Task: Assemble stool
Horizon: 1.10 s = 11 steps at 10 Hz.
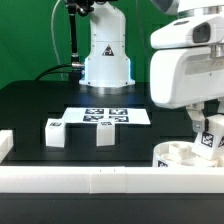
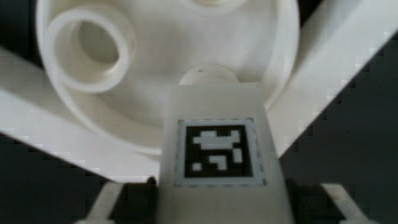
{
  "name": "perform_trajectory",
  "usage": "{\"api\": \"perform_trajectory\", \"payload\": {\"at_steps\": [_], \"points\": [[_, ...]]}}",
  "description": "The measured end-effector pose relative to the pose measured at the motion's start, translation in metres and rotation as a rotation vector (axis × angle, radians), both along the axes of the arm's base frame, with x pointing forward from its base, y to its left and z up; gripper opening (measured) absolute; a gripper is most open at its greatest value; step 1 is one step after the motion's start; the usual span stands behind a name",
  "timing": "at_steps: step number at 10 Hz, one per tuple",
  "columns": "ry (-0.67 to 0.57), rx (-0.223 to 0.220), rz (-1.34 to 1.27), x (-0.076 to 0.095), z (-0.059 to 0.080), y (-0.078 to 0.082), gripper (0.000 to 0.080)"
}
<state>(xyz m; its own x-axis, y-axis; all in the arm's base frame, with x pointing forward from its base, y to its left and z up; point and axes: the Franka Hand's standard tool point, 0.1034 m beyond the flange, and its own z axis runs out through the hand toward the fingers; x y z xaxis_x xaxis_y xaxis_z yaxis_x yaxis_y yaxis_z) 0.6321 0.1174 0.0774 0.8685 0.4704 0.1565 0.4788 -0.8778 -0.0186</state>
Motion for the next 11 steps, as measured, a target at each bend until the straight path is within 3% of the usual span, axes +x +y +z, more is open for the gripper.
{"api": "perform_trajectory", "payload": {"at_steps": [11], "points": [[0.042,0.119,-0.811,0.0006,-0.0011,-0.0073,0.0337]]}}
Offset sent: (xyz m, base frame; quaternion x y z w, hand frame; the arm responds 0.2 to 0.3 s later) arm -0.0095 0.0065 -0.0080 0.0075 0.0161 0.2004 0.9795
